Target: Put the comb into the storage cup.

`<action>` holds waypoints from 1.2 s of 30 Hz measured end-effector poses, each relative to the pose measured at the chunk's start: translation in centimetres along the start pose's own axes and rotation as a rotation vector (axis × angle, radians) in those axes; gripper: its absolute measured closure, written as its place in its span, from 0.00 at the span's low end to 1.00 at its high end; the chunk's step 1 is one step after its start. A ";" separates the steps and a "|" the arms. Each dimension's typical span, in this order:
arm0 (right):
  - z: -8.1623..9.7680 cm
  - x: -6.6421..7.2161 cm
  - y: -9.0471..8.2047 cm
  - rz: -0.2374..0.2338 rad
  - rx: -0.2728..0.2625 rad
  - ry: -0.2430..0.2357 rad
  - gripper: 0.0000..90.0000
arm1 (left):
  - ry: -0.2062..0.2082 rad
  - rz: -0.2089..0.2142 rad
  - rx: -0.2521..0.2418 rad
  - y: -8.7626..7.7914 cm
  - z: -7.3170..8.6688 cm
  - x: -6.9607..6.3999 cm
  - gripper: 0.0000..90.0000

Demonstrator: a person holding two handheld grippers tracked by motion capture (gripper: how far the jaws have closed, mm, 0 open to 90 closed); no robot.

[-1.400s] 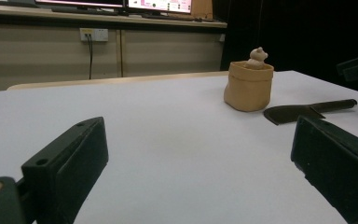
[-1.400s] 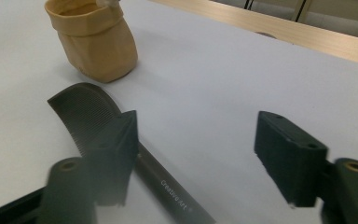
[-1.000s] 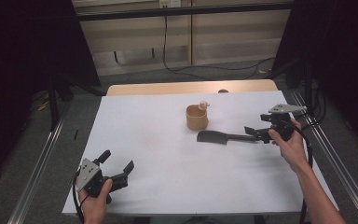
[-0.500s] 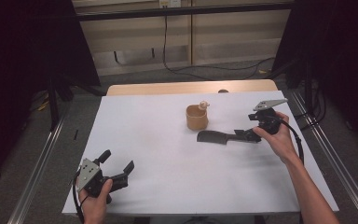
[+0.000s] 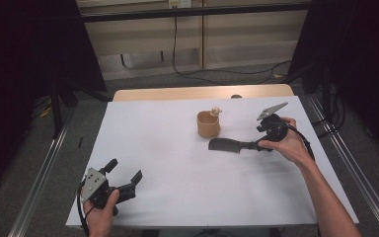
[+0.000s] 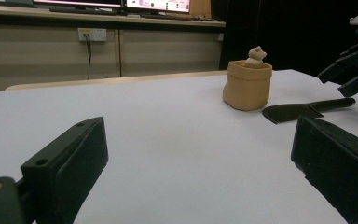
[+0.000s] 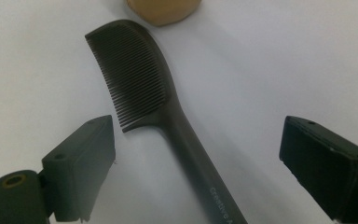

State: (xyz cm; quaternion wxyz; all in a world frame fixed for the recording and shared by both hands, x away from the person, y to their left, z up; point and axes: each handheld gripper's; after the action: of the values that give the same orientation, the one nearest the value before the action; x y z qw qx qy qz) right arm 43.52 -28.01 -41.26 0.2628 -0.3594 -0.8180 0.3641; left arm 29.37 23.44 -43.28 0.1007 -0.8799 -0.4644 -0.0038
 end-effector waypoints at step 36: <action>-3.2 0.8 3.4 0.023 0.396 -0.246 0.60 | 0.002 0.010 0.006 0.1 0.0 0.0 0.04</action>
State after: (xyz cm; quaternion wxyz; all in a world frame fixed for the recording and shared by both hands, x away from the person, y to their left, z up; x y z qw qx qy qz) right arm 46.55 -24.47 -41.90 0.2222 -0.2629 -0.7525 0.5615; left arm 29.44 23.40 -43.34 0.1037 -0.8819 -0.4599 -0.0031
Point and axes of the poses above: each handheld gripper's, and its own axes: y roughly forward along the jaws, z roughly out of its underside, x roughly to its left, and after that the axes turned 11 degrees about y, right-handed
